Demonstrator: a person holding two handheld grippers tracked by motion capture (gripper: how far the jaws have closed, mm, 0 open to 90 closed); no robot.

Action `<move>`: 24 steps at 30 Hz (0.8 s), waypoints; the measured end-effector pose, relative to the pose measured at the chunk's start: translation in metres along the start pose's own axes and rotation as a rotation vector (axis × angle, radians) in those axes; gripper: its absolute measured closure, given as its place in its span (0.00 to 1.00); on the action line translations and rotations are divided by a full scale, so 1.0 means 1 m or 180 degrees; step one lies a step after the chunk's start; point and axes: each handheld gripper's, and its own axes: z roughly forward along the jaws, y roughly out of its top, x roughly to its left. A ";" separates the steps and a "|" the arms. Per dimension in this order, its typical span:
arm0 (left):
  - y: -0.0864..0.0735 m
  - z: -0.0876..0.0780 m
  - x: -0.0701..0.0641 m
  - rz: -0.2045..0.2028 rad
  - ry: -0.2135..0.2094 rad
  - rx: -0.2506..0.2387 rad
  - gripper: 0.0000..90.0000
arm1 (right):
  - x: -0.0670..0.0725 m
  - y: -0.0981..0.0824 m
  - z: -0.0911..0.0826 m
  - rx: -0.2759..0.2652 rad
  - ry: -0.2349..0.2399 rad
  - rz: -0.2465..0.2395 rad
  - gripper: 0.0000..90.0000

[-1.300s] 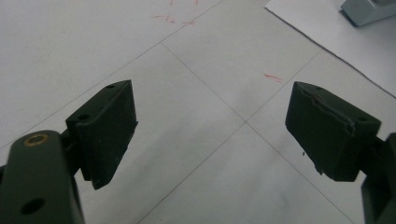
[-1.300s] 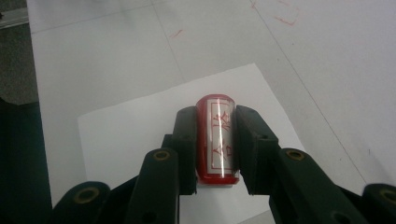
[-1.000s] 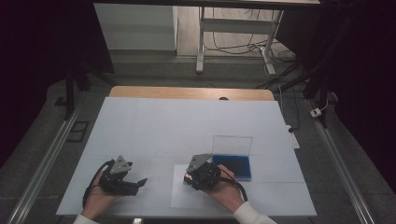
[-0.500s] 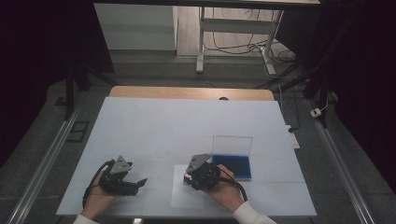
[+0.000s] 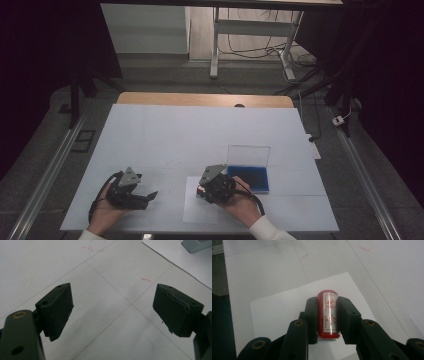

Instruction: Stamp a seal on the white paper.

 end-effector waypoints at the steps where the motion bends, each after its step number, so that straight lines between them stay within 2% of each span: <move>1: 0.000 0.000 0.000 0.0004 0.0000 0.0000 0.19 | 0.001 0.000 0.000 0.0009 -0.0003 0.0000 0.78; 3: 0.000 0.000 0.000 -0.0001 -0.0002 -0.0003 0.19 | 0.001 0.001 0.000 0.0022 -0.0027 -0.0038 0.78; 14: 0.000 0.000 0.000 0.0005 -0.0008 0.0004 0.19 | 0.000 0.000 0.003 0.0067 0.0007 -0.0011 0.79; 17: 0.000 0.000 -0.001 -0.0001 -0.0006 0.0002 0.19 | 0.001 0.000 0.004 0.0090 -0.0013 -0.0054 0.79; 20: 0.000 0.000 -0.001 0.0002 -0.0008 0.0002 0.19 | 0.000 0.000 0.004 0.0101 0.0015 0.0013 0.79; 24: 0.000 0.000 0.000 -0.0005 -0.0003 -0.0001 0.19 | 0.001 0.000 0.005 0.0101 -0.0002 0.0015 0.79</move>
